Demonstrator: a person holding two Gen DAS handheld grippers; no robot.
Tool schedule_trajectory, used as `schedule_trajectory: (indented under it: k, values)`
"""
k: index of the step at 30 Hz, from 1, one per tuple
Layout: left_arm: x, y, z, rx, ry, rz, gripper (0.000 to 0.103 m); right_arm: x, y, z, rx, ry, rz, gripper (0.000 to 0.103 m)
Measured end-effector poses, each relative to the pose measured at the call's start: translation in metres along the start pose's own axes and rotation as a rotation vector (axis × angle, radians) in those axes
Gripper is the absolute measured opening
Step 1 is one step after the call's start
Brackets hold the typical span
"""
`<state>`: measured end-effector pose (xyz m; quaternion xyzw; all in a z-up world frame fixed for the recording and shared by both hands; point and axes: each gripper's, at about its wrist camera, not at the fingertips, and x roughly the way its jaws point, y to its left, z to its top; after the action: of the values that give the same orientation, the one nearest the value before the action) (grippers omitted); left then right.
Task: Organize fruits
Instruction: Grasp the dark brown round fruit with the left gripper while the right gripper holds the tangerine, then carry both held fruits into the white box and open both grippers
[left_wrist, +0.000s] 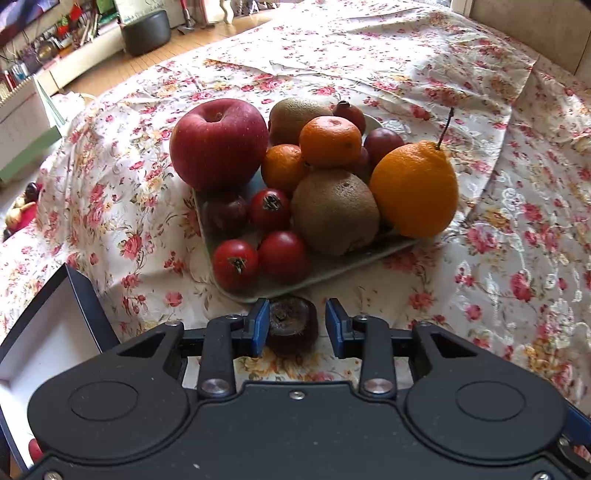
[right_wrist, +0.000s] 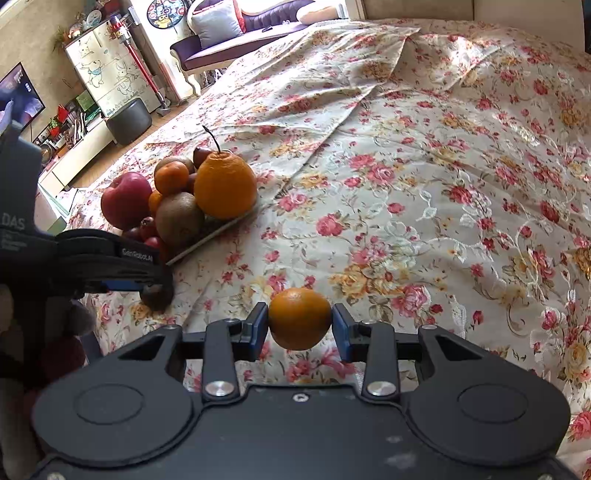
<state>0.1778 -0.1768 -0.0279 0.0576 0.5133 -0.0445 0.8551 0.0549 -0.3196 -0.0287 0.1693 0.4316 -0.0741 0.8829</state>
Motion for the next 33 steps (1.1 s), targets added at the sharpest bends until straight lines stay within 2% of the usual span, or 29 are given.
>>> schedule_trajectory:
  k: [7,9,15,20,26,33]
  values:
    - [0.0,-0.007,-0.009,0.021,-0.025,0.069,0.046,0.003,0.001,-0.003,0.002,0.013,0.006,0.038]
    - [-0.001,-0.004,-0.013,0.003,-0.017,0.064,0.05,0.002,0.003,-0.004,-0.003,0.011,0.011,0.038]
    - [0.012,0.0,-0.008,-0.05,0.03,0.05,0.051,-0.004,0.007,-0.004,-0.018,-0.005,0.03,0.038]
    - [0.019,0.001,-0.001,-0.041,0.037,0.042,0.051,-0.001,0.007,-0.004,-0.017,0.009,0.039,0.038]
    - [0.018,0.003,0.0,-0.008,0.059,0.001,0.049,0.006,0.009,-0.006,-0.012,0.047,0.048,0.038]
    - [-0.018,0.031,-0.015,-0.024,0.106,-0.079,0.049,-0.005,0.016,-0.004,0.008,0.082,0.12,0.038]
